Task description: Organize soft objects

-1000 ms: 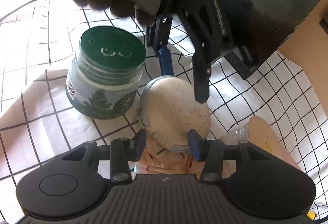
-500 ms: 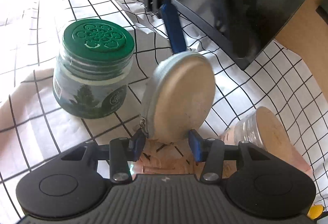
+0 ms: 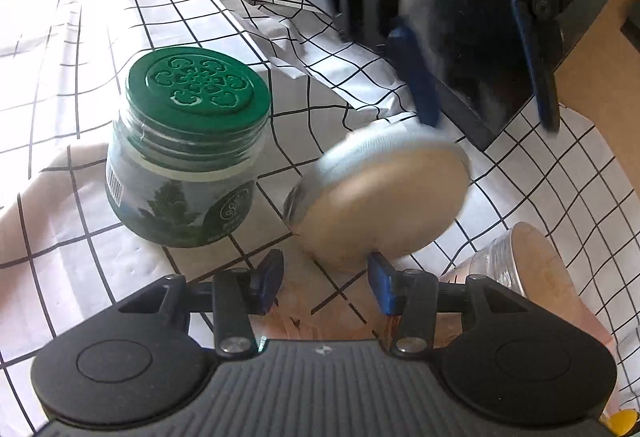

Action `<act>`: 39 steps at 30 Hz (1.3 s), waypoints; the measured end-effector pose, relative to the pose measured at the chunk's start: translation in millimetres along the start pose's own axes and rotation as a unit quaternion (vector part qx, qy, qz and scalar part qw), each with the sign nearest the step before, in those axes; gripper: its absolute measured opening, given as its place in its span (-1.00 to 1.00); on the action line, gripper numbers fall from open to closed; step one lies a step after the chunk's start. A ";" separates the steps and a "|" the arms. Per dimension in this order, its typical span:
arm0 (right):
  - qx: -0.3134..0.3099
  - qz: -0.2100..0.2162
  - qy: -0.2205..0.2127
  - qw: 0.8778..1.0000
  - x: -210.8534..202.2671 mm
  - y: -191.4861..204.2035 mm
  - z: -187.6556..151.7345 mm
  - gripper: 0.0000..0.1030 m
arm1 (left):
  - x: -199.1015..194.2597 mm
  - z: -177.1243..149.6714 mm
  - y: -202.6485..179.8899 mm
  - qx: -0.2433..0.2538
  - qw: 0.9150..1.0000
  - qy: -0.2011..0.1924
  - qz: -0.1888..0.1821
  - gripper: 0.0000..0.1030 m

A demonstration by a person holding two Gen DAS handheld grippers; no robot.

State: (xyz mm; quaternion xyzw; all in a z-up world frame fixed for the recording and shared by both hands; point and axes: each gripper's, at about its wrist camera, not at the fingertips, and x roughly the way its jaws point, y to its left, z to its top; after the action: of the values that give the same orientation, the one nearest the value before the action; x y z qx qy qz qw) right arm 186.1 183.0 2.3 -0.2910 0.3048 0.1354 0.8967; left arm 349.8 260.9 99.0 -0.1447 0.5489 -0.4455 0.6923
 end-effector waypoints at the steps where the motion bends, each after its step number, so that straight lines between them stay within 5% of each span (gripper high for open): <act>1: -0.001 -0.001 -0.001 1.000 0.1 0.9 0.1 -0.09 | 4.7 -3.2 -8.2 0.012 1.000 0.014 0.009 -0.44; 5: -0.001 0.000 -0.004 1.000 -0.2 1.7 -0.7 -0.09 | 18.7 -12.0 -21.9 0.037 0.998 0.030 0.041 -0.47; 9: -0.003 0.002 -0.005 1.000 -2.4 1.2 -1.0 -0.09 | 16.8 -9.9 -26.4 0.045 0.995 -0.002 0.084 -0.60; 13: -0.013 -0.002 -0.020 1.000 -9.2 3.7 4.3 -0.10 | 12.2 -11.8 -47.1 0.117 0.975 -0.025 0.187 -0.49; 22: -0.041 0.001 -0.031 0.999 -7.0 7.9 16.2 -0.17 | 24.3 -10.6 -52.5 0.166 0.967 0.000 0.195 -0.48; 30: -0.040 -0.036 -0.043 0.998 -7.0 -1.7 19.8 -0.16 | 26.4 -23.1 -64.4 0.268 0.940 0.057 0.203 -0.48; 34: -0.035 -0.041 -0.038 0.998 -2.8 -8.5 20.3 -0.16 | 25.0 -23.5 -61.6 0.288 0.932 0.042 0.217 -0.47; 39: -0.036 -0.035 -0.032 0.998 -1.2 -6.4 19.4 -0.16 | 27.0 -26.2 -69.7 0.357 0.893 0.028 0.273 -0.47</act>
State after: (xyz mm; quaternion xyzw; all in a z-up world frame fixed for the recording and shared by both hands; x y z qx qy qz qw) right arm 196.9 189.5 18.4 -0.3287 0.2604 0.1240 0.8993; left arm 294.6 208.3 120.7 0.2803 0.3900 -0.4092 0.7758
